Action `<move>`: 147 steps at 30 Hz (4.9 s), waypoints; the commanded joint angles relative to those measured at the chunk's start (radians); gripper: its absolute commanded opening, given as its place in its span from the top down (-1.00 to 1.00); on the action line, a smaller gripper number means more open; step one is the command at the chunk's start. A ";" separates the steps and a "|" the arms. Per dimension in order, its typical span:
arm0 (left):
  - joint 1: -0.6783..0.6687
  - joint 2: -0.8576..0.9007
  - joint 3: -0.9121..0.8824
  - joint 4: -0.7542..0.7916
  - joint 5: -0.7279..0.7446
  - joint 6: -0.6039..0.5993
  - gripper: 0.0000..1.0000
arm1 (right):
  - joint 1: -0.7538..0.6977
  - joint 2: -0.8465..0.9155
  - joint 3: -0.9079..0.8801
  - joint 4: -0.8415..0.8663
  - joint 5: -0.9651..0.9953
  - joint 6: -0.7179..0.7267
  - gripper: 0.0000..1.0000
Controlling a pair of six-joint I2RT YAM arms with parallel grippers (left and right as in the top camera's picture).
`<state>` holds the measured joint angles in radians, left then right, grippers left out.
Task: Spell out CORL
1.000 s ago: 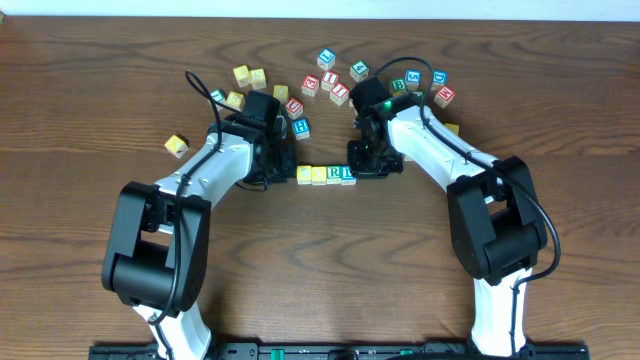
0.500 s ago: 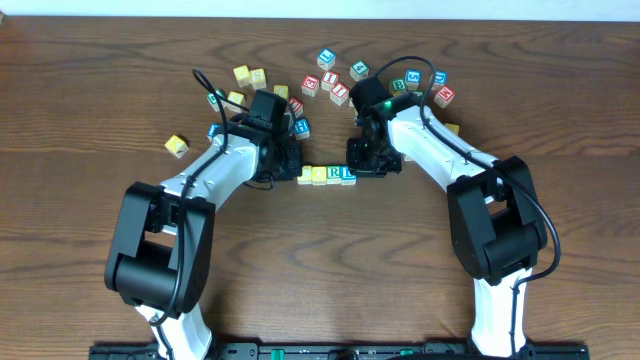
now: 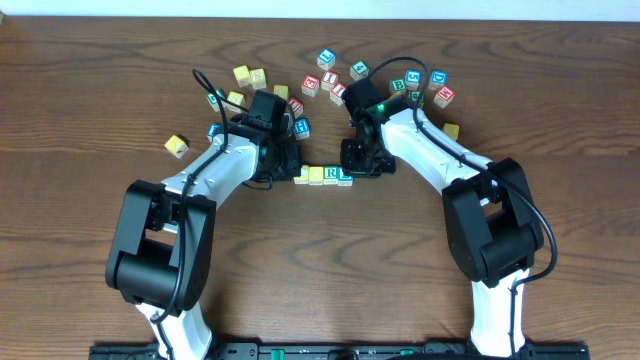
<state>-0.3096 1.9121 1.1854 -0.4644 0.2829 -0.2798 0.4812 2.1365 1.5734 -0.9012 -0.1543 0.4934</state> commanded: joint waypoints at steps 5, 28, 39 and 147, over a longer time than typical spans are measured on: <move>-0.016 0.014 -0.008 0.027 0.024 0.018 0.85 | 0.019 0.007 -0.006 0.024 -0.024 0.027 0.82; -0.013 0.016 0.014 0.035 0.020 0.059 0.85 | -0.012 -0.005 0.002 0.082 0.006 0.026 0.63; 0.146 -0.195 0.132 -0.157 -0.068 0.153 0.85 | -0.140 -0.151 0.024 0.055 0.006 -0.070 0.58; 0.313 -0.716 0.197 -0.305 -0.101 0.179 -0.96 | -0.467 -2.127 -1.568 0.833 0.069 -0.375 -0.99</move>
<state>-0.0010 1.2015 1.3880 -0.7834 0.1989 -0.1326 0.0189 0.0128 0.0067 -0.0643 -0.0788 0.1062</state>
